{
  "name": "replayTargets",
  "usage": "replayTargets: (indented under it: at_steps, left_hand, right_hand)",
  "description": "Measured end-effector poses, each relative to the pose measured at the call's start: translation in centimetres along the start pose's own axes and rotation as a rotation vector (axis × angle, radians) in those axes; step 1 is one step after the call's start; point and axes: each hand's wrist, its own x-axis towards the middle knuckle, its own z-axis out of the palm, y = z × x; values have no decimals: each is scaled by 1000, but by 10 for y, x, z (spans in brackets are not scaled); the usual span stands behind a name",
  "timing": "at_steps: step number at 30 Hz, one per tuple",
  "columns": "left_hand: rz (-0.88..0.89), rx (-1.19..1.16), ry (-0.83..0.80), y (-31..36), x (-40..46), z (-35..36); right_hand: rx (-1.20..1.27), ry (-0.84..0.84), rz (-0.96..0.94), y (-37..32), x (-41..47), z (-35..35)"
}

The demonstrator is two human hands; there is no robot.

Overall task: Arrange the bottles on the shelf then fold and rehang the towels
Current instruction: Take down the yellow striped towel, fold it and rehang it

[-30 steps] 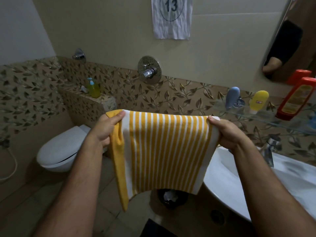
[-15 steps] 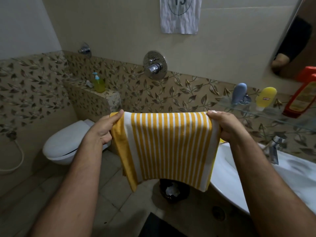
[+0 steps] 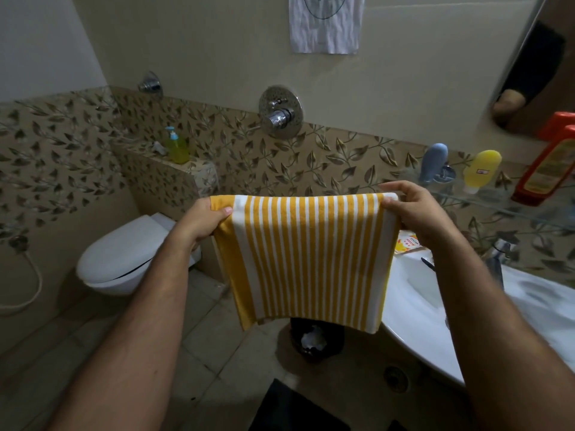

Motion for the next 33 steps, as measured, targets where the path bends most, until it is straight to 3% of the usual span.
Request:
replayTargets:
  at_steps: [7,11,13,17,20,22,24,31,33]
  left_hand:
    - [-49,-125,104,7,9,5]
    - [19,-91,174,13,8,5]
    - [58,-97,192,14,7,5]
    - [63,-123,194,15,6,2]
    - [62,-154,81,14,8,-7]
    - [89,-101,-18,13,9,-13]
    - [152,-17,-27,14,10,-14]
    - [287,262,265,29,7,-3]
    - [304,342,327,33,5,-3]
  right_hand:
    - [-594,204,-56,8,7,9]
    - [-769,247,-87,3,7,7]
    - [-680,195,-64,-1,7,3]
    - [-117,66,12,-3,1,1]
    - [253,-7,99,-4,-1,0]
    - [339,-37,104,-3,3,-2]
    - [252,-25,64,-3,9,-3]
    - [-424,247,-173,-3,16,2]
    - [-501,285,-244,-4,18,2]
